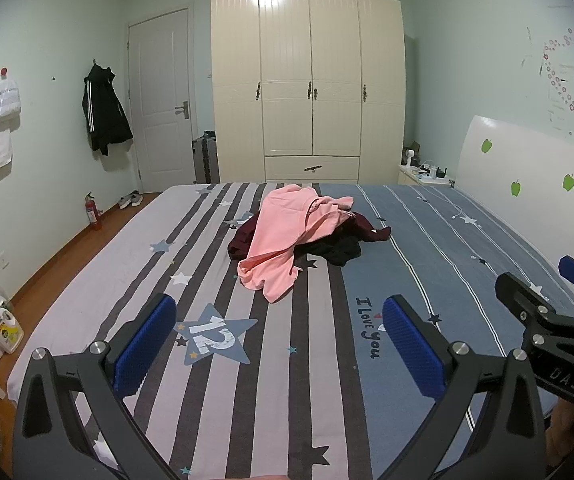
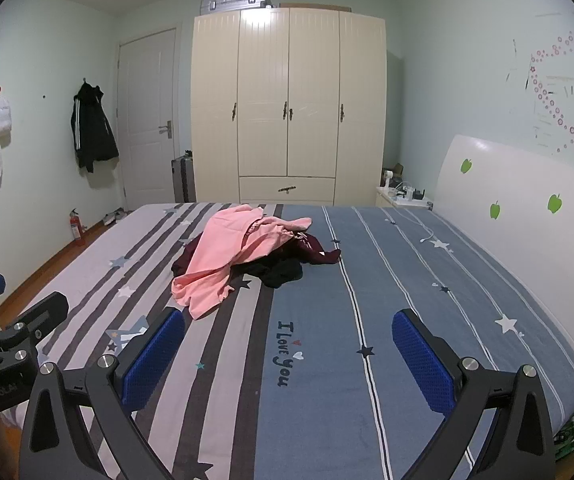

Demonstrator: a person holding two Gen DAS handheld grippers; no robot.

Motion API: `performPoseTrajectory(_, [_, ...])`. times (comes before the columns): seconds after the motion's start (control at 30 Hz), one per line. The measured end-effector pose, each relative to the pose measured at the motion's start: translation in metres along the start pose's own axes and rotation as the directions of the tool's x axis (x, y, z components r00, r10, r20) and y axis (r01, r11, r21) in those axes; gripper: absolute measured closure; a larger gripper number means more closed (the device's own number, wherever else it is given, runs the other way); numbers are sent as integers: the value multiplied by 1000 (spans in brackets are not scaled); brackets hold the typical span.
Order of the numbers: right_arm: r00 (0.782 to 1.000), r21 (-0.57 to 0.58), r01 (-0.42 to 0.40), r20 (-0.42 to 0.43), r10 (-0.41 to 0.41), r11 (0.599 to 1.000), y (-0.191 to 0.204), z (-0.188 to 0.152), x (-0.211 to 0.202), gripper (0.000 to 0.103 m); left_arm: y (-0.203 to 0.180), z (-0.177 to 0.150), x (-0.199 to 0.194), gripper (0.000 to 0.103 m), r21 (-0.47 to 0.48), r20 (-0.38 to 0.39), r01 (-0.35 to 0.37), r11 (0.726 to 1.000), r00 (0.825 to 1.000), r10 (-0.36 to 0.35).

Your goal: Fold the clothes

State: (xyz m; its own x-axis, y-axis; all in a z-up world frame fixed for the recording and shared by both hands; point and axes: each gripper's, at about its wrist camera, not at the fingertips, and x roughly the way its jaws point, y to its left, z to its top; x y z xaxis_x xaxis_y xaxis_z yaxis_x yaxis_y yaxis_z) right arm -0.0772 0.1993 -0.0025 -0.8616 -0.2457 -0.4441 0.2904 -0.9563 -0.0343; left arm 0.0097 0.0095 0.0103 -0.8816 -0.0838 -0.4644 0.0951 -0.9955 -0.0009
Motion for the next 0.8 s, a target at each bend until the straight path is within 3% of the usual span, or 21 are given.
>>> performPoseTrajectory(0.23, [1000,2,4,2,-4,1000,-3,-2,3,0,12,-11,10,1,-16,0,-45,999,999,45])
performPoseTrajectory(0.3, [1000,6,4,-2,-4,1000,-6,-8,13,0,20,-21,24,1,-33,-11,-127,991,992,127])
performPoseTrajectory(0.4, [999,7,3,-33,-3,1000,-8,-22,41,0,34,-41,57,1,-22,-36,-157,987,987,156])
performPoseTrajectory(0.57, [996,-11,4,-87,-5,1000,-8,-59,122,0,68,-77,165,1,-52,-107,-150,987,984,144])
performPoseTrajectory(0.7, [992,7,-32,-120,33,999,-5,-91,232,0,86,-101,283,3,4,-124,-166,986,978,165])
performPoseTrajectory(0.8, [990,8,-44,-133,44,999,1,-103,319,0,97,-104,370,13,51,-140,-150,987,978,156])
